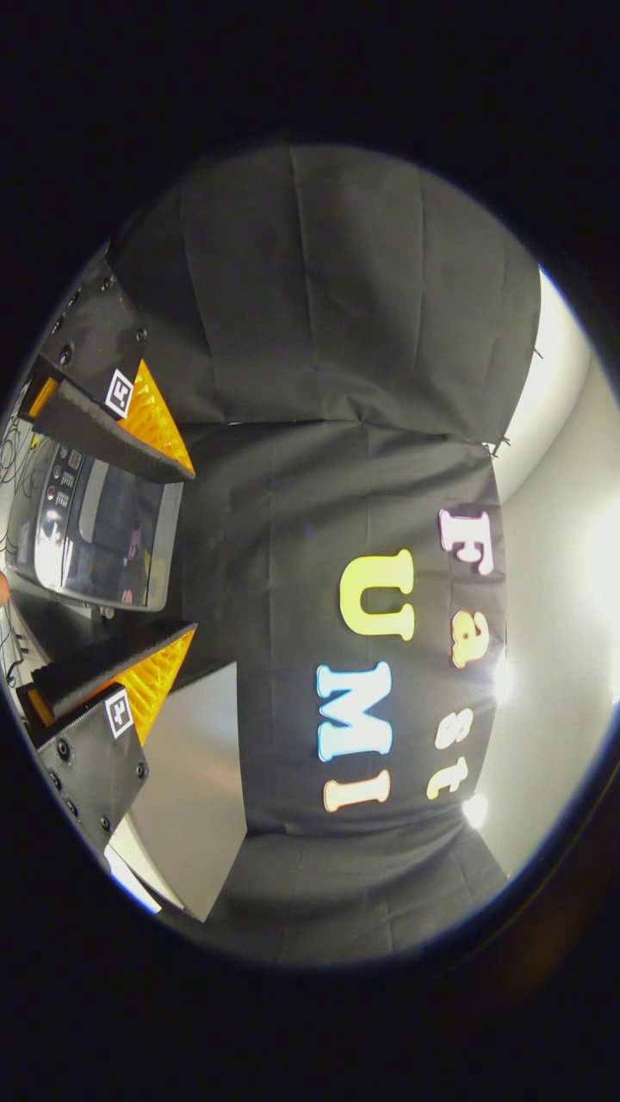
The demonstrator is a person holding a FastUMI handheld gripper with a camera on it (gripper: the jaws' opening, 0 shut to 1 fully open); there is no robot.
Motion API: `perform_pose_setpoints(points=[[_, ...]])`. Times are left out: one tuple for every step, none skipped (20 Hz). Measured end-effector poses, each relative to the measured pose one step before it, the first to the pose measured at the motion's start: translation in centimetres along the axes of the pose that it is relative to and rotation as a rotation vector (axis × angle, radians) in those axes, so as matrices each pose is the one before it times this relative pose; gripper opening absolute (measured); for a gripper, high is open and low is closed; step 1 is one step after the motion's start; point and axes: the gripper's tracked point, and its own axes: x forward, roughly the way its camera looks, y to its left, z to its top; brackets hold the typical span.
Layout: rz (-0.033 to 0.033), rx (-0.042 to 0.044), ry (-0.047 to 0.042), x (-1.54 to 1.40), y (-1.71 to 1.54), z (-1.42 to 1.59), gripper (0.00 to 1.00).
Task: Put the clothes into the washing machine and then close the washing machine lid.
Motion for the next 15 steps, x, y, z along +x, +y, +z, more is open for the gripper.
perform_pose_setpoints(points=[[-0.01710,-0.00560,-0.00581,-0.898,-1.580,0.169,0.98],[-0.01184,-0.00278,-0.00348,-0.749,-1.375,0.169,0.98],[-0.01421,-0.00045,-0.00300,-0.834,-1.203,0.123,0.98],[-0.01727,0.00426,-0.00483,-0.835,-1.324,0.069,0.98],[-0.01367,0.00723,-0.00257,-0.716,-1.177,0.066,0.98],[-0.01089,0.00877,-0.00151,-0.728,-0.954,0.099,0.98],[-0.01321,0.00709,-0.00005,-0.752,-0.846,-0.087,0.98],[-0.01473,0.00570,0.00011,-0.759,-0.930,0.053,0.98],[-0.01307,0.00409,-0.00365,-0.753,-0.729,-0.052,0.98],[-0.01153,0.00169,-0.00414,-0.571,-0.645,0.084,0.98],[-0.00765,-0.00033,-0.00444,-0.720,-0.515,-0.013,0.98],[-0.00686,0.00060,-0.00341,-0.607,-0.424,-0.025,0.98],[0.00001,0.00101,0.00086,-0.551,-0.236,-0.159,0.98],[0.00171,0.00142,-0.00163,-0.413,-0.157,-0.026,0.98],[-0.00196,0.00104,0.00034,-0.422,-0.221,-0.129,0.98]])
